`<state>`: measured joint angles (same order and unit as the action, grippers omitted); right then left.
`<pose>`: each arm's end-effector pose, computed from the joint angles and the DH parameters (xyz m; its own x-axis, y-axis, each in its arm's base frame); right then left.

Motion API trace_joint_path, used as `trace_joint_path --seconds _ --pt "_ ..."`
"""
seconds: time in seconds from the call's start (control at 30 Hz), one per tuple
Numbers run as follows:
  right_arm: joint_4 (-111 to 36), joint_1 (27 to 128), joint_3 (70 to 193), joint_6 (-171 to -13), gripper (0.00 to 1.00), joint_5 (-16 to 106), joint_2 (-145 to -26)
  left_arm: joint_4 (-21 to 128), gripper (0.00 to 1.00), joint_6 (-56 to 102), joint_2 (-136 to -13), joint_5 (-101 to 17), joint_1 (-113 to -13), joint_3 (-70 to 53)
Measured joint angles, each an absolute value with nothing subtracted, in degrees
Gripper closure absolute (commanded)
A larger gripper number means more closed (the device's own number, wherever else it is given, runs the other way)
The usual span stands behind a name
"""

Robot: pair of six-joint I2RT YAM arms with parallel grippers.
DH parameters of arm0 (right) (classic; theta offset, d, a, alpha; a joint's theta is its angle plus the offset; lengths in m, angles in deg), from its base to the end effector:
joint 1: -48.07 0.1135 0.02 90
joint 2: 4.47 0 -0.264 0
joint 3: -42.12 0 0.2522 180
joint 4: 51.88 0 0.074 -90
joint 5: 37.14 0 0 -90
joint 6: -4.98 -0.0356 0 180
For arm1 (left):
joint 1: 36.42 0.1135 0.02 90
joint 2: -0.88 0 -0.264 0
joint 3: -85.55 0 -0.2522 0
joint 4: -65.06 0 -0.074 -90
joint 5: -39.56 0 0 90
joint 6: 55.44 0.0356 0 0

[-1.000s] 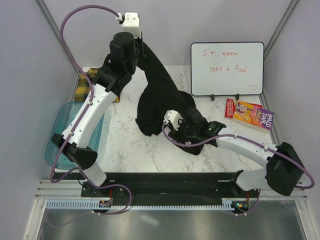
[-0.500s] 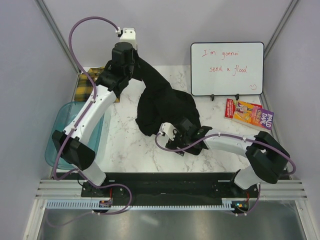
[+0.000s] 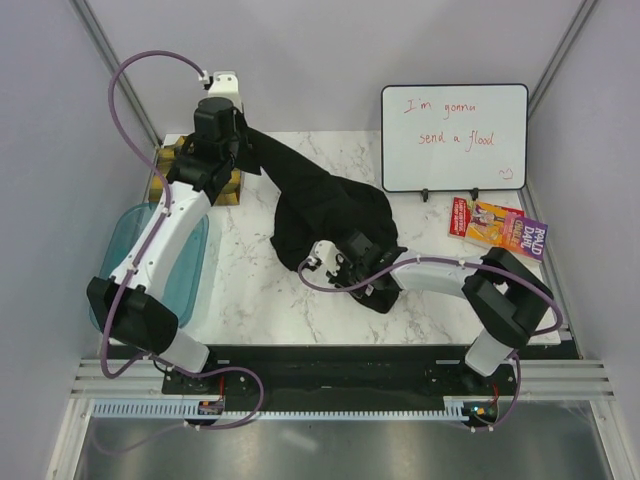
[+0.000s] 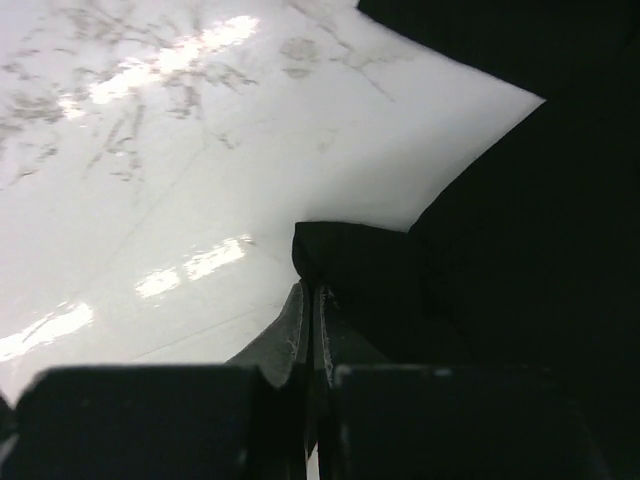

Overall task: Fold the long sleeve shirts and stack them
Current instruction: Flatten the shirt out

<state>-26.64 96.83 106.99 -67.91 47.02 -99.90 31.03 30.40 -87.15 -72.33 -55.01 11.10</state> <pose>0.2106 0.2458 0.1576 -0.2899 -0.7747 -0.5620 -0.9114 0.4027 -0.0849 0.3398 -0.1003 0.4228 -0.2655 0.0183 -0.9639 -0.0624 0.9974 0.0361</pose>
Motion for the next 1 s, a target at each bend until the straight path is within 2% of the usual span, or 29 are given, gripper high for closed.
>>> trace_joint_path --seconds 0.2,0.37,0.47,0.53,0.67,0.7,0.8,0.9,0.93,1.0 --pt "-20.78 96.87 110.42 -70.76 1.00 35.74 -95.21 31.49 0.98 30.77 -84.00 -70.78 -53.24 8.50" --pt "-19.84 93.24 116.19 -75.24 1.00 25.58 -80.06 31.56 0.98 32.87 -80.88 -69.65 -52.97 7.05" --pt "-19.14 82.33 115.80 -77.68 1.00 21.93 -69.61 31.73 0.98 35.47 -79.10 -67.61 -52.99 7.05" --pt "-17.24 71.47 114.03 -77.66 1.00 20.70 -64.04 31.71 0.98 37.46 -78.08 -64.90 -52.99 7.10" --pt "-10.68 53.35 108.76 -73.86 1.00 20.81 -61.74 30.66 0.98 41.37 -78.23 -58.37 -54.24 8.71" --pt "-8.76 49.68 107.87 -72.81 0.84 20.70 -63.53 29.92 0.98 42.14 -78.93 -57.14 -55.03 9.65" --pt "-4.49 41.02 108.39 -70.58 0.45 21.34 -74.24 27.47 0.98 43.73 -82.71 -54.48 -57.74 13.35" --pt "1.19 37.11 111.60 -67.63 0.31 21.66 -85.57 24.50 0.98 44.02 -89.57 -52.93 -60.71 18.38" --pt "2.72 36.30 112.76 -66.60 0.19 21.53 -87.60 23.56 0.98 43.93 -92.20 -52.75 -61.50 20.17" --pt "3.99 35.19 114.07 -64.44 0.02 21.16 -88.12 21.44 0.98 43.41 -96.83 -52.36 -62.52 23.47"
